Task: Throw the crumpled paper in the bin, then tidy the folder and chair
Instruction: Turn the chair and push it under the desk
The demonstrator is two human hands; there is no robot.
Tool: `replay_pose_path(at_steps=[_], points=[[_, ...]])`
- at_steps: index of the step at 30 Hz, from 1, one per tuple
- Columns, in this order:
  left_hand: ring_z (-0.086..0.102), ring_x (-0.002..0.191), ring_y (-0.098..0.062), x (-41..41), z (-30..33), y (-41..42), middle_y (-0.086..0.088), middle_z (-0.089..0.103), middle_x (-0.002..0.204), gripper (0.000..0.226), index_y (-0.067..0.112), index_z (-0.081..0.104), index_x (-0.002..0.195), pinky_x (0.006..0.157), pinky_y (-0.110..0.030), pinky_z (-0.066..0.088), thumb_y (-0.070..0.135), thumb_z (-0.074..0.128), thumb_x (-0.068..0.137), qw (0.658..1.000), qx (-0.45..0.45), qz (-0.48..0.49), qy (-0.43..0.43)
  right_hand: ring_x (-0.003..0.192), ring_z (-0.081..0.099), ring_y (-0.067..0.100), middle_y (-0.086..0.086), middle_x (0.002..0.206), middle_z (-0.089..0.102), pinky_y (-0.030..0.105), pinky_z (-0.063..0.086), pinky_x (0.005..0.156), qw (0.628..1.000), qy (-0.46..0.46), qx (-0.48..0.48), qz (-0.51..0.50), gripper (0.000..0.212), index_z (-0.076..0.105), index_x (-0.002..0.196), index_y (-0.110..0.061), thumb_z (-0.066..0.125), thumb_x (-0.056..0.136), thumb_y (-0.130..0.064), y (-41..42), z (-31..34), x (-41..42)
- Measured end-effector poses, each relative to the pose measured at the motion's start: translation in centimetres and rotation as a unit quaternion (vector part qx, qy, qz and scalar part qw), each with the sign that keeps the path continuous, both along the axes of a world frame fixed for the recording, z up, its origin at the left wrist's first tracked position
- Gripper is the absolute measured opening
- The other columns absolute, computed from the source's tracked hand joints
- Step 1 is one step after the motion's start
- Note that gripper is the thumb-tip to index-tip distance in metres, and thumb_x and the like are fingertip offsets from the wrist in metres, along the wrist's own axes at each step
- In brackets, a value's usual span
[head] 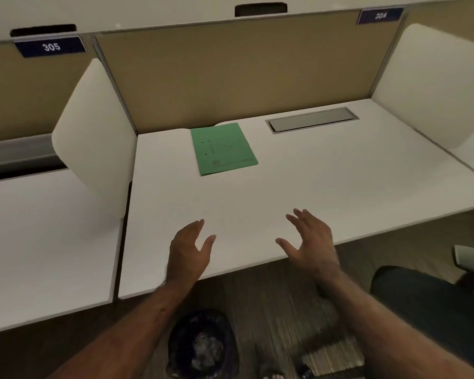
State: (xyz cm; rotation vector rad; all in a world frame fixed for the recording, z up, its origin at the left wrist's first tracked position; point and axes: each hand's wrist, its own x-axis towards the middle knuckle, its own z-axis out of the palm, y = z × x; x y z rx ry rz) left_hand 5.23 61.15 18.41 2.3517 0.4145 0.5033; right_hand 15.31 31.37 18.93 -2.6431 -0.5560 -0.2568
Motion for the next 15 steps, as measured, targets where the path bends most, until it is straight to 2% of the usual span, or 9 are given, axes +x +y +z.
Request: replay_pose_path(at_steps=[6, 11, 15], points=[[0.055, 0.134, -0.017, -1.3, 0.5, -3.2, 0.001, 0.063, 0.143, 0.056, 0.019, 0.061, 0.141, 0.115, -0.039, 0.044, 0.040, 0.076, 0.092, 0.999, 0.020, -0.036, 0.005, 0.156, 0.026, 0.015, -0.009, 0.165, 0.036, 0.050, 0.024, 0.126, 0.999, 0.022, -0.028, -0.027, 0.074, 0.043, 0.153, -0.037, 0.061, 0.090, -0.071, -4.8, 0.9, -3.3], [0.057, 0.131, -0.018, -2.3, 0.0, -5.6, -0.001, 0.065, 0.141, 0.055, 0.017, 0.063, 0.139, 0.112, -0.030, 0.039, 0.039, 0.077, 0.091, 0.997, 0.041, -0.059, 0.014, 0.155, 0.028, 0.017, -0.005, 0.164, 0.040, 0.052, 0.026, 0.125, 0.999, 0.018, -0.035, -0.038, 0.075, 0.047, 0.152, -0.033, 0.066, 0.088, -0.067, -9.1, 1.4, -5.7], [0.059, 0.130, -0.021, -3.4, -0.4, -8.7, -0.003, 0.066, 0.139, 0.056, 0.015, 0.064, 0.138, 0.112, -0.040, 0.046, 0.037, 0.079, 0.089, 0.996, 0.053, -0.072, 0.018, 0.155, 0.027, 0.016, -0.005, 0.163, 0.039, 0.053, 0.024, 0.126, 0.998, 0.024, -0.038, -0.046, 0.074, 0.046, 0.153, -0.032, 0.065, 0.089, -0.066, -12.9, 1.3, -8.1]])
